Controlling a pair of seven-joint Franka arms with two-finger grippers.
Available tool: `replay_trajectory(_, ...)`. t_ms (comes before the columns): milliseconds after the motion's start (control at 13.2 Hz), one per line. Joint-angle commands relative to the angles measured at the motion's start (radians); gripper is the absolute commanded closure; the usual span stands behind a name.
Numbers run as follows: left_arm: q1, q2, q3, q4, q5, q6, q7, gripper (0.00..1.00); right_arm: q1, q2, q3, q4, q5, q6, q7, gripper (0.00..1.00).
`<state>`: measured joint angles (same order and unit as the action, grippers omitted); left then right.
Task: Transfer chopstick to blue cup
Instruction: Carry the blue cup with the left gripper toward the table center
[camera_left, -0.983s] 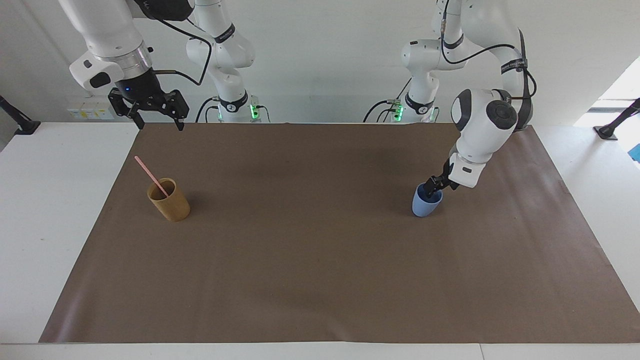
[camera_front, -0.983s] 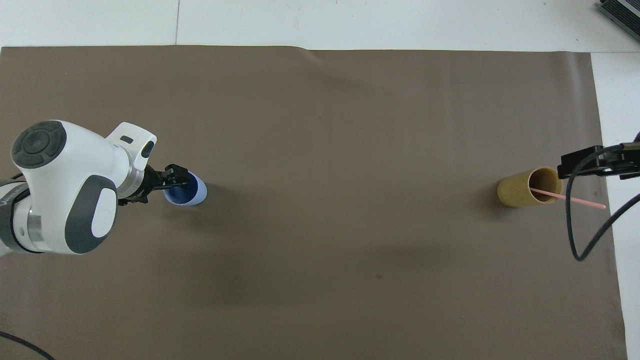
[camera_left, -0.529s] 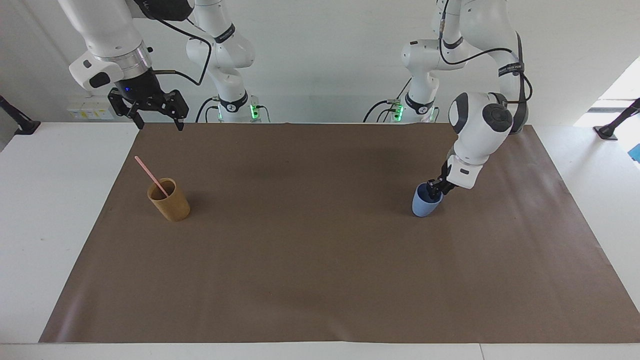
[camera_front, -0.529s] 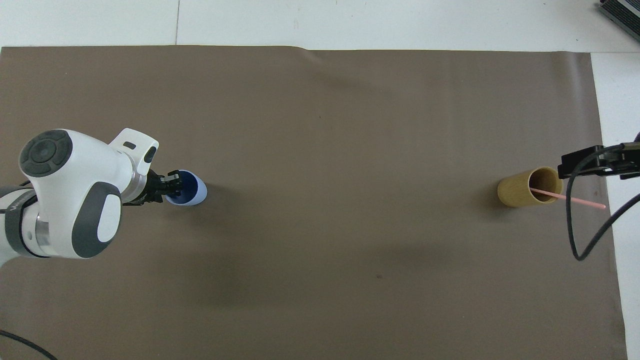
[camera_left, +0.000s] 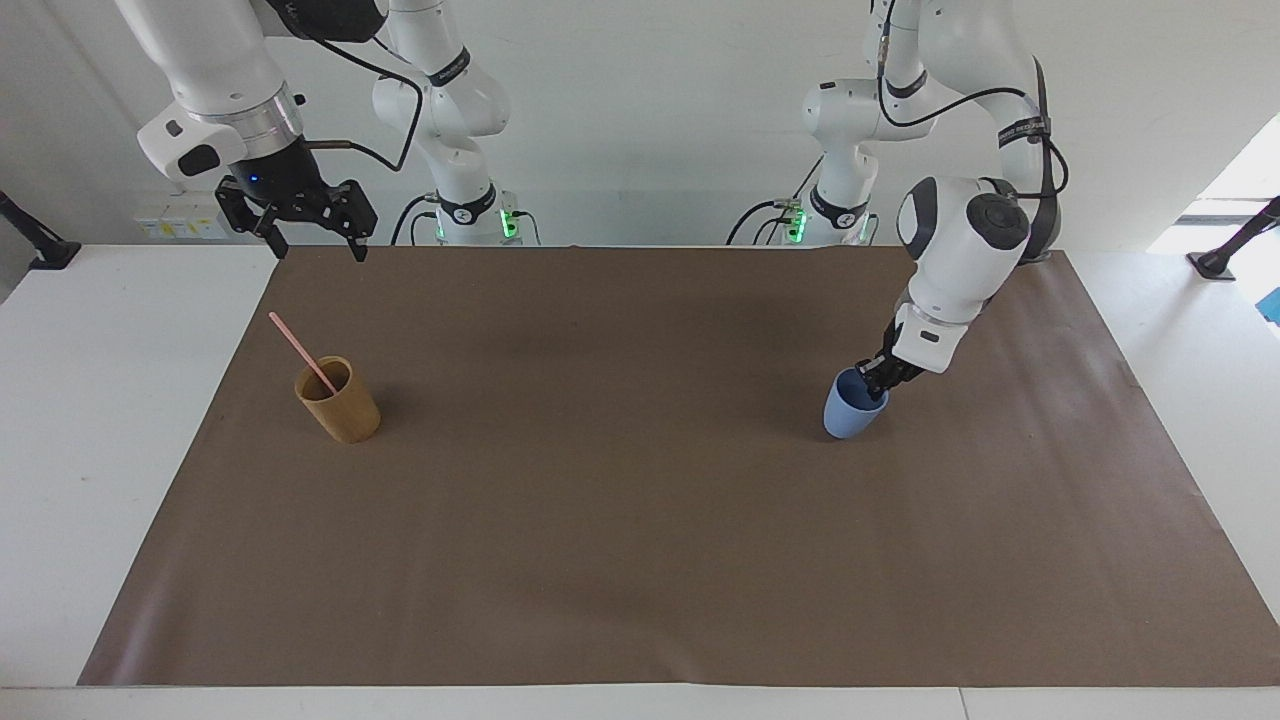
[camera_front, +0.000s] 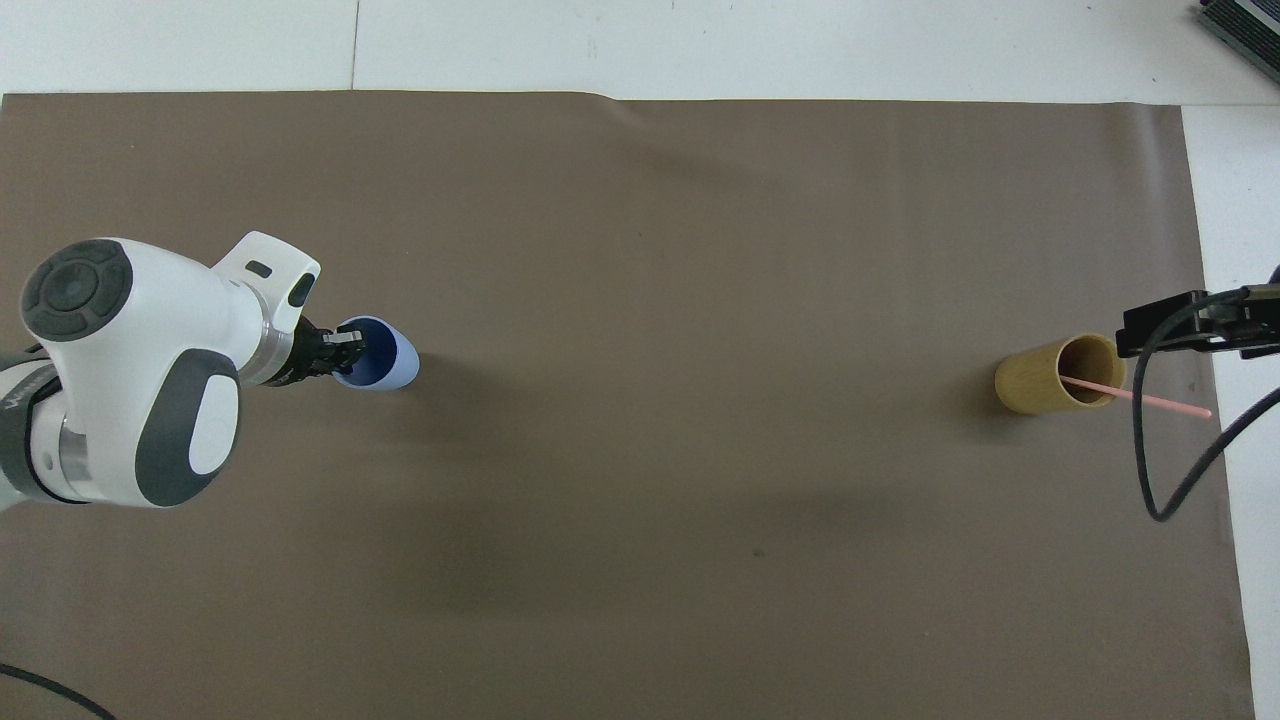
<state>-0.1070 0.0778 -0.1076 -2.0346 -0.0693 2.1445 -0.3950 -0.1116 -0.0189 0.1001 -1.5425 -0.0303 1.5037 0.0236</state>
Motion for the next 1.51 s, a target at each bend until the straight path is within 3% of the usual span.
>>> replay_trajectory(0,-0.092,-0.006,0.014,0.147,0.026,-0.155,-0.001,1.0,-0.02,-0.016,-0.002,-0.021,0.018,0.02,-0.027,0.0)
replay_trajectory(151,-0.175,-0.006,0.014,0.172,0.059,-0.205,-0.005,1.0,-0.02,-0.015,-0.002,-0.019,0.018,0.017,-0.033,0.0)
replay_trajectory(453,-0.333,0.031,0.012,0.22,0.051,-0.158,-0.108,1.0,-0.052,-0.053,-0.007,-0.086,0.032,0.024,-0.112,0.0)
replay_trajectory(680,-0.436,0.147,0.012,0.312,0.062,-0.097,-0.232,1.0,-0.069,-0.11,-0.011,-0.215,0.05,0.2,-0.192,0.0)
replay_trajectory(831,-0.471,0.175,0.012,0.312,0.06,-0.052,-0.239,1.0,-0.109,-0.119,-0.037,-0.281,0.125,0.297,-0.319,0.0)
replay_trajectory(1134,-0.502,0.218,0.011,0.31,0.059,0.012,-0.243,1.0,-0.224,-0.119,-0.06,-0.375,0.277,0.375,-0.427,0.0)
replay_trajectory(1436,-0.534,0.24,0.011,0.303,0.059,0.034,-0.243,1.0,-0.257,-0.128,-0.109,-0.514,0.293,0.469,-0.459,0.0)
